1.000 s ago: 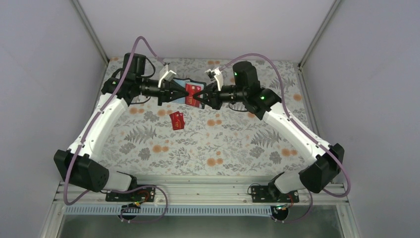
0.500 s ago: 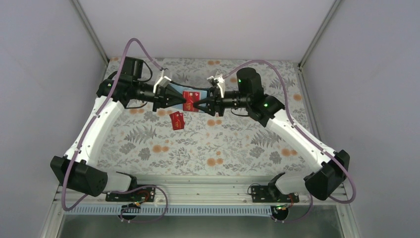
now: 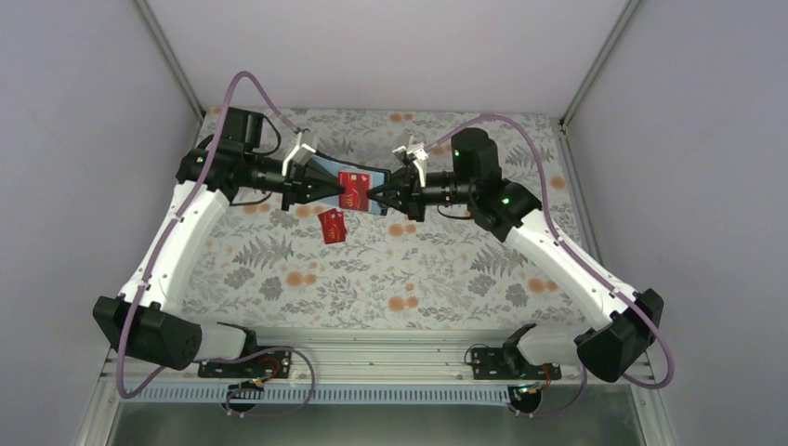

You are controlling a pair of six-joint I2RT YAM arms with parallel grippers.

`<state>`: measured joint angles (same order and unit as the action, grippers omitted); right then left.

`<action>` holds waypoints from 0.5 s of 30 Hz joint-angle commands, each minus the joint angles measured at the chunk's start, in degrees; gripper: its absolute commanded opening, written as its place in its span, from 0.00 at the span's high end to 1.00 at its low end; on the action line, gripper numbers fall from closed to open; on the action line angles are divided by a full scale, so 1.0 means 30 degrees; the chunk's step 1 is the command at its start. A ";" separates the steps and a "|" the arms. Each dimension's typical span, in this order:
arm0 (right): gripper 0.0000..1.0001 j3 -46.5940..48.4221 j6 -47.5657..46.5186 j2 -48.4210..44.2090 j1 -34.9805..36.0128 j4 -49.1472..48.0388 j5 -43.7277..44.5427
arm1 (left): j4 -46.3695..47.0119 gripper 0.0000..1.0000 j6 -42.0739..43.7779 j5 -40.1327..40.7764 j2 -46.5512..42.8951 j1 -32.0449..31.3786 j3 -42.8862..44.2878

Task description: Take the credit cards out of the card holder

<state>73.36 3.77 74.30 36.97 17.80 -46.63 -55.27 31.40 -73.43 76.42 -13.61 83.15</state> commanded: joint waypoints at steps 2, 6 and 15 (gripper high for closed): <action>0.96 -0.0066 -0.0156 -0.0101 -0.0104 -0.0507 -0.0305 | -0.0635 0.98 0.1278 -0.1116 -0.0510 0.0108 0.0529; 0.96 -0.0200 -0.0362 -0.0373 -0.0116 -0.0471 -0.0790 | -0.1342 0.79 0.2595 -0.1124 -0.0763 0.0111 0.0572; 0.96 -0.0035 -0.0810 -0.0608 -0.0126 -0.0326 -0.1340 | -0.0491 0.98 0.1507 -0.0117 -0.0799 0.0111 0.0342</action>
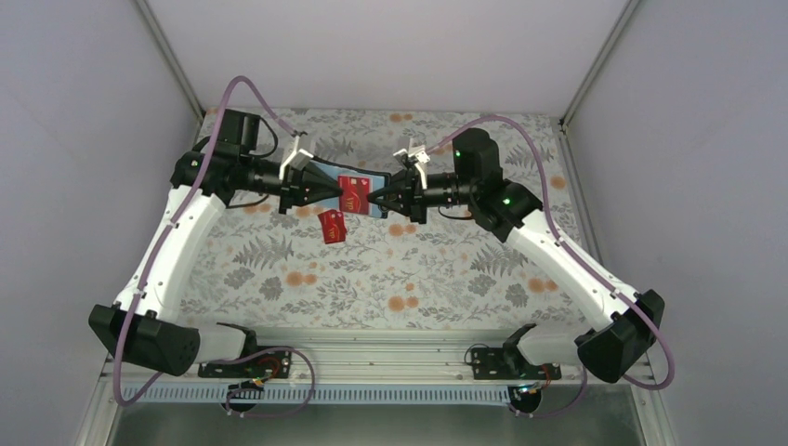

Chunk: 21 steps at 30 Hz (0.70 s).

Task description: Take the credit cards out of the card holder

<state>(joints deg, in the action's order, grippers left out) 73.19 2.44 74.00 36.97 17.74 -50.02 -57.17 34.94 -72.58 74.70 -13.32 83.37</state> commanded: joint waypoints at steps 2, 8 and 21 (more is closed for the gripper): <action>0.96 0.0015 -0.0417 -0.0513 -0.0122 -0.0226 -0.0207 | 0.0037 0.98 0.0443 -0.0544 -0.0265 0.0009 0.0270; 0.94 -0.0171 -0.0809 -0.0729 -0.0361 0.0316 0.0229 | -0.1204 0.98 0.1678 -0.0798 -0.0309 0.0284 0.0492; 0.72 -0.0125 -0.0345 -0.0389 -0.0457 -0.0226 -0.1050 | -0.0979 0.98 0.1314 -0.1380 -0.0214 0.0364 0.0307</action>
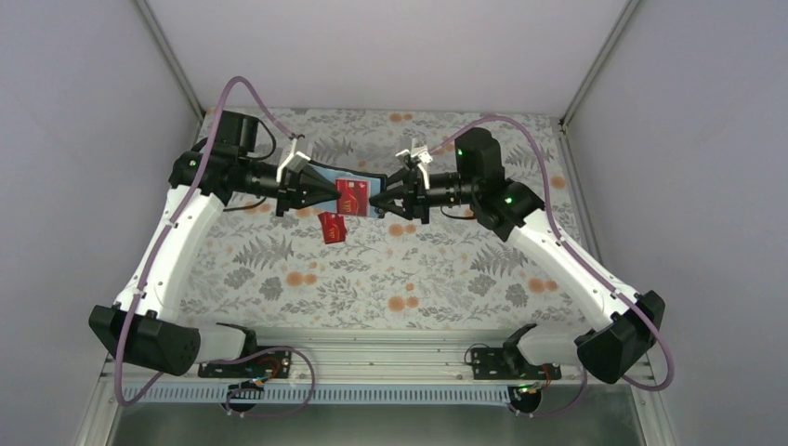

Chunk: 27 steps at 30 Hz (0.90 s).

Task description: Take the credit cards out of the card holder

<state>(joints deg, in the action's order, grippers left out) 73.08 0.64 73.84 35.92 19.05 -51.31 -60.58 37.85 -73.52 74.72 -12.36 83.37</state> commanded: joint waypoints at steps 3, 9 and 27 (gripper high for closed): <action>0.76 -0.0016 0.0534 -0.0013 -0.0073 -0.1117 -0.0999 | 0.0272 0.98 0.0234 -0.1319 -0.0209 0.0022 0.0326; 0.96 -0.0004 0.0562 -0.0016 -0.0109 -0.1137 -0.0479 | 0.0152 0.98 0.0338 -0.1213 -0.0280 0.0036 0.0251; 0.96 -0.0115 0.0110 -0.0741 -0.0284 -0.0763 -0.0453 | -0.2291 0.98 0.3237 -0.1670 0.0103 0.0196 0.0785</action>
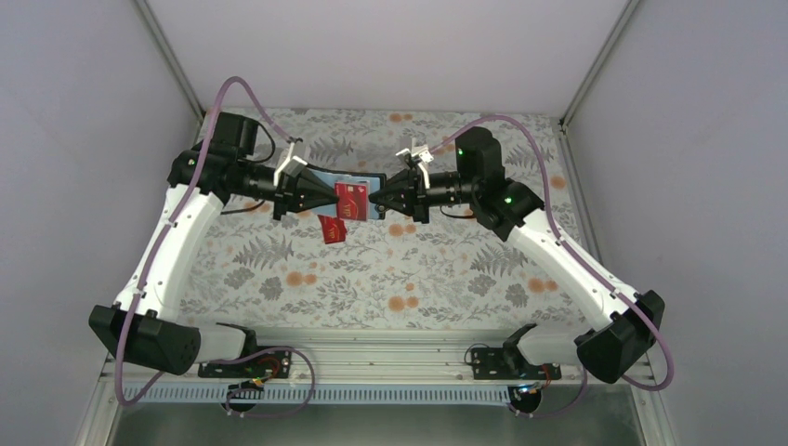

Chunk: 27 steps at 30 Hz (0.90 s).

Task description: Take the credit cards out of the card holder

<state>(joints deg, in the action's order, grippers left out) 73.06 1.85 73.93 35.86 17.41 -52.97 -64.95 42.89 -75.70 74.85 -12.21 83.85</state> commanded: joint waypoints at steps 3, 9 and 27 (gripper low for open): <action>0.96 -0.0426 -0.0395 -0.1072 -0.0611 -0.0089 0.0409 | -0.0870 0.98 0.1759 -0.0936 -0.0068 0.0473 0.0388; 0.96 -0.0808 -0.0425 -0.1433 -0.1325 0.0384 0.0253 | -0.0491 0.98 0.0886 -0.0660 0.0402 0.1356 0.0175; 0.96 -0.1325 0.1331 -0.0869 -0.3838 0.1103 0.2330 | 0.2825 0.98 -0.5037 0.6747 0.2952 0.7895 -0.3752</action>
<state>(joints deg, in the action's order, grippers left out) 69.60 3.64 69.67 25.12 20.23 -46.89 -59.70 34.57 -66.63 78.78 6.61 77.62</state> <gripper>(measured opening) 0.070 0.026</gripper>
